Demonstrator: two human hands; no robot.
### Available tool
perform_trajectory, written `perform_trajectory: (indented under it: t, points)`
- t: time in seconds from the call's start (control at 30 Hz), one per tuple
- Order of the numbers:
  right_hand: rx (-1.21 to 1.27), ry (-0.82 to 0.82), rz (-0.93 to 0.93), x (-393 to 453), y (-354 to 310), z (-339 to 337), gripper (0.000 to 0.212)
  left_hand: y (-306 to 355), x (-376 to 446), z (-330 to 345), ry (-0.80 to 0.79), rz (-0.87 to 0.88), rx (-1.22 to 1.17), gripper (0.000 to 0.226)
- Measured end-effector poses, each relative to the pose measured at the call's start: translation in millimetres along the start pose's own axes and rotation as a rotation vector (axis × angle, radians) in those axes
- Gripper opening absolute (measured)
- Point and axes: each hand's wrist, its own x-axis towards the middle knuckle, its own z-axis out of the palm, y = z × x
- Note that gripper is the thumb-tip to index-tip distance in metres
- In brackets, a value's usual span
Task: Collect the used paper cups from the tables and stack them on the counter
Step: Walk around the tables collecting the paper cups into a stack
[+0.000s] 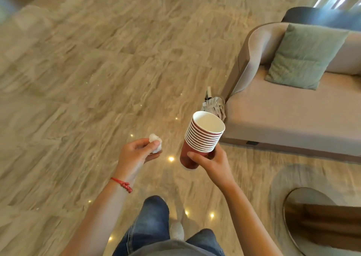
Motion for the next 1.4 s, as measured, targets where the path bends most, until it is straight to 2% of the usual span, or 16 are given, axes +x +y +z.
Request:
perform_trajectory:
  t: [0.27, 0.5, 0.67, 0.93, 1.13, 1.3, 1.4]
  points:
    - [-0.016, 0.012, -0.021, 198, -19, 1, 0.047, 56, 190, 42, -0.034, -0.008, -0.002, 0.003]
    - [-0.029, 0.060, -0.020, 381, -64, 8, 0.044, 139, 361, 83, -0.105, -0.015, 0.006, 0.001]
    - [-0.013, 0.089, 0.008, 481, -81, 5, 0.051, 180, 460, 110, -0.107, -0.013, 0.013, 0.006]
    - [-0.004, 0.081, 0.018, 671, -92, -19, 0.048, 220, 639, 156, -0.095, -0.029, 0.036, 0.005]
    - [-0.012, 0.102, -0.013, 828, -130, -48, 0.046, 286, 776, 208, -0.124, -0.009, 0.030, 0.015]
    - [-0.011, 0.100, 0.001, 942, -163, -62, 0.047, 337, 880, 233, -0.083, 0.020, 0.011, 0.002]
    - [-0.017, 0.101, 0.020, 1007, -168, -64, 0.048, 353, 940, 246, -0.078, 0.000, 0.002, 0.009]
